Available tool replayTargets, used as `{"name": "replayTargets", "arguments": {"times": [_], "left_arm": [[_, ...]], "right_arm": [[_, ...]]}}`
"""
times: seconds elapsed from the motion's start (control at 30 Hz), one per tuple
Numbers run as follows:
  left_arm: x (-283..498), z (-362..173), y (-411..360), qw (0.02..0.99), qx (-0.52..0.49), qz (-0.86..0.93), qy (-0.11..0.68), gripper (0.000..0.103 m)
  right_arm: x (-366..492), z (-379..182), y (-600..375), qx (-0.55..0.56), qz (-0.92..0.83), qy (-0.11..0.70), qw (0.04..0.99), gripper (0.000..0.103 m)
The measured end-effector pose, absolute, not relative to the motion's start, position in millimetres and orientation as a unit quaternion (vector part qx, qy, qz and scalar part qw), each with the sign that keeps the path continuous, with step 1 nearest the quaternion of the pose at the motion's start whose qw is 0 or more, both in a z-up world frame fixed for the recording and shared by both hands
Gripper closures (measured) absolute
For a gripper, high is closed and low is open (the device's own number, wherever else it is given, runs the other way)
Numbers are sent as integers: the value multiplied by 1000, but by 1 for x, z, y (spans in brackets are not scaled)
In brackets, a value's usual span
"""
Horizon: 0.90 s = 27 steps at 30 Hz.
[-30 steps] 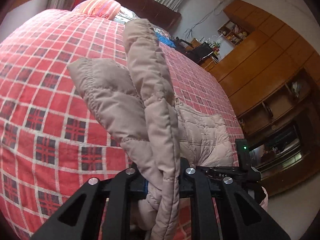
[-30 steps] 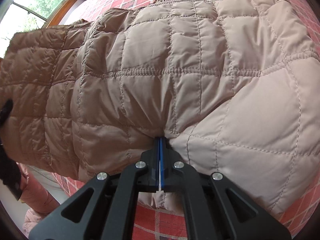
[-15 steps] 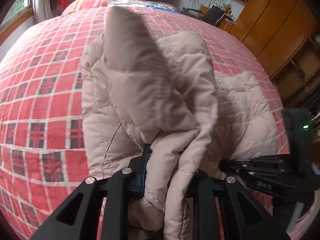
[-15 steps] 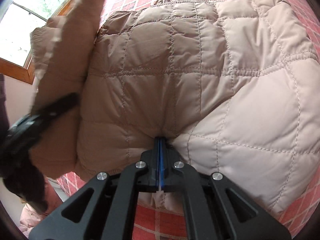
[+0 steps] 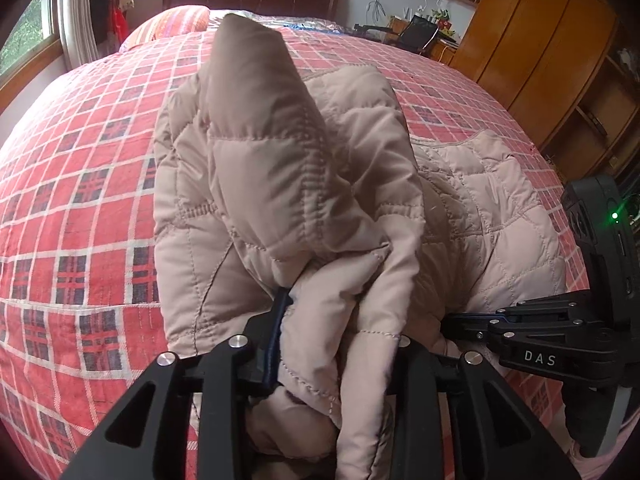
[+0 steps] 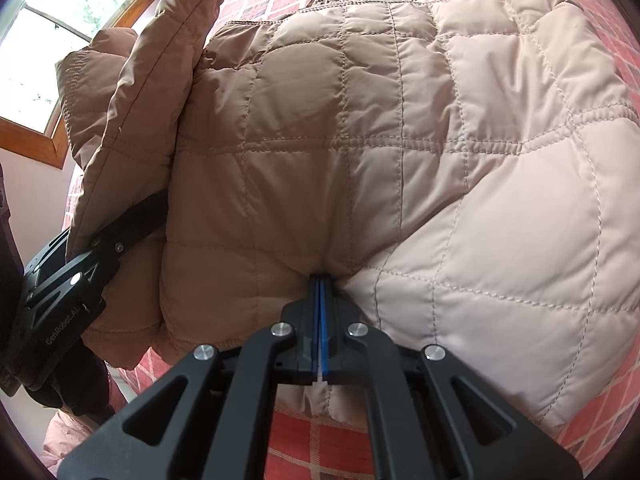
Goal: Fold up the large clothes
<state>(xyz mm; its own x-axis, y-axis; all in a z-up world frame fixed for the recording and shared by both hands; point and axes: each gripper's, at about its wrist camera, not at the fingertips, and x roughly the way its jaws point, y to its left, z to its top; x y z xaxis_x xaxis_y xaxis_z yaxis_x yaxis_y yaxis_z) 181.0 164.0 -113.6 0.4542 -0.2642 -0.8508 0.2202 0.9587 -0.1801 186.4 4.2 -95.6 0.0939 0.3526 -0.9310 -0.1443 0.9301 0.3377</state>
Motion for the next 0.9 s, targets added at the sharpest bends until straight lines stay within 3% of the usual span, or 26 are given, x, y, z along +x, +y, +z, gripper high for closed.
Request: {"name": "replayTargets", "arguments": {"times": [0.17, 0.23, 0.47, 0.73, 0.9], "left_arm": [[179, -105, 172, 837, -48, -208, 504, 39], [178, -99, 177, 827, -68, -242, 504, 34], [175, -72, 232, 776, -187, -337, 499, 35], [160, -71, 306, 812, -212, -258, 478, 35], [154, -74, 327, 840, -181, -165, 484, 35]], "right_arm": [[189, -91, 3, 78, 168, 653, 734, 103], [190, -91, 3, 80, 169, 653, 734, 103], [191, -91, -1, 80, 172, 652, 734, 103], [189, -88, -3, 85, 173, 653, 733, 103], [189, -58, -5, 88, 171, 637, 747, 95]]}}
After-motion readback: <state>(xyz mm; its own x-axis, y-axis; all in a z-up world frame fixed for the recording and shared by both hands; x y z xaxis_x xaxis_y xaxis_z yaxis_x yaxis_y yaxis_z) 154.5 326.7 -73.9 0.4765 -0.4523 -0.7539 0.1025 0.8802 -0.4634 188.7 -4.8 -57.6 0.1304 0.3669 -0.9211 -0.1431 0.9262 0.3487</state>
